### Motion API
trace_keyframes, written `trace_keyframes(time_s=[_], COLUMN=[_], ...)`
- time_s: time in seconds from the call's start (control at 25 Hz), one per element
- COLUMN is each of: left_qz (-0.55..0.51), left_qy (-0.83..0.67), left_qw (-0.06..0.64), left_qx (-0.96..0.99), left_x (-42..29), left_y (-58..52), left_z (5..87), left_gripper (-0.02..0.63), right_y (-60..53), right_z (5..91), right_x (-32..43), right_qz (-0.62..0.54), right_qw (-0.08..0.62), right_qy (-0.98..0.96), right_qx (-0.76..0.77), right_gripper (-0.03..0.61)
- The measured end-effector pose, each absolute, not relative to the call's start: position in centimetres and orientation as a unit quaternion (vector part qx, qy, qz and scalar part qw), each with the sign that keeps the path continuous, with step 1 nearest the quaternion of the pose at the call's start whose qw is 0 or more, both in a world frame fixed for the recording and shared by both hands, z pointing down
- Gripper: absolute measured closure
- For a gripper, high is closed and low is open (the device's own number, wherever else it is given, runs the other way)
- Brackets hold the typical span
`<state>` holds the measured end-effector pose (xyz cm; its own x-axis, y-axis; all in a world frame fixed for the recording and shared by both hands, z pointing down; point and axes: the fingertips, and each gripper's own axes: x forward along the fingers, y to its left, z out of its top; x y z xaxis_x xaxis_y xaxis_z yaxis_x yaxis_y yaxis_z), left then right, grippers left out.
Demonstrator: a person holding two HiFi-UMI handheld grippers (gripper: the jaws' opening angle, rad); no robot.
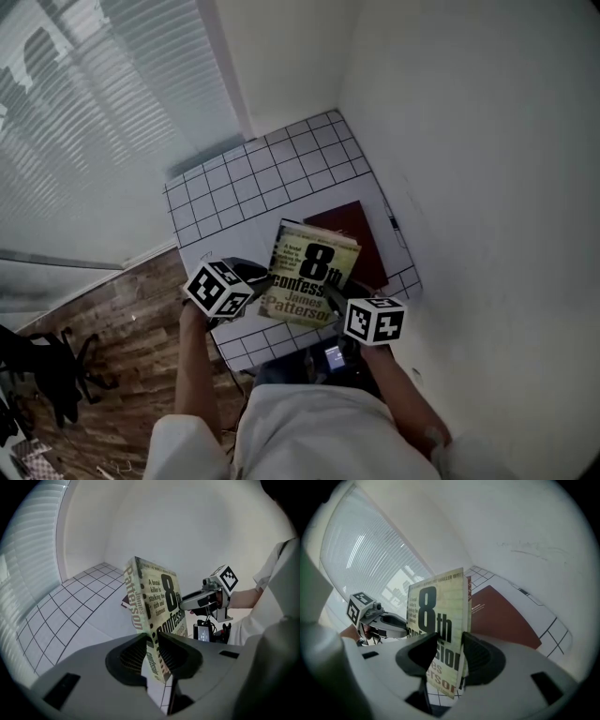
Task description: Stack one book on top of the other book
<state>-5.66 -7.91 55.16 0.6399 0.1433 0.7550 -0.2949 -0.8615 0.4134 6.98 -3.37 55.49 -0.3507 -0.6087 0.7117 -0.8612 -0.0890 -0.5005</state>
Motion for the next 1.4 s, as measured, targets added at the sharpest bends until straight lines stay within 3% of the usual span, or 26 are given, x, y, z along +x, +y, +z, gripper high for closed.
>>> trace_keyframes(time_s=[1.4], left_qz=[0.41], left_qy=[-0.02], left_qw=[0.297], left_qx=[0.862], left_x=[1.4], left_y=[-3.0], left_z=[54.5], left_gripper=[0.528], right_y=[-2.6], right_z=[52.8], right_x=[15.3], right_qz=[0.489], right_qw=[0.12], right_qy=[-0.663], right_qx=[0.554], right_gripper=[0.4])
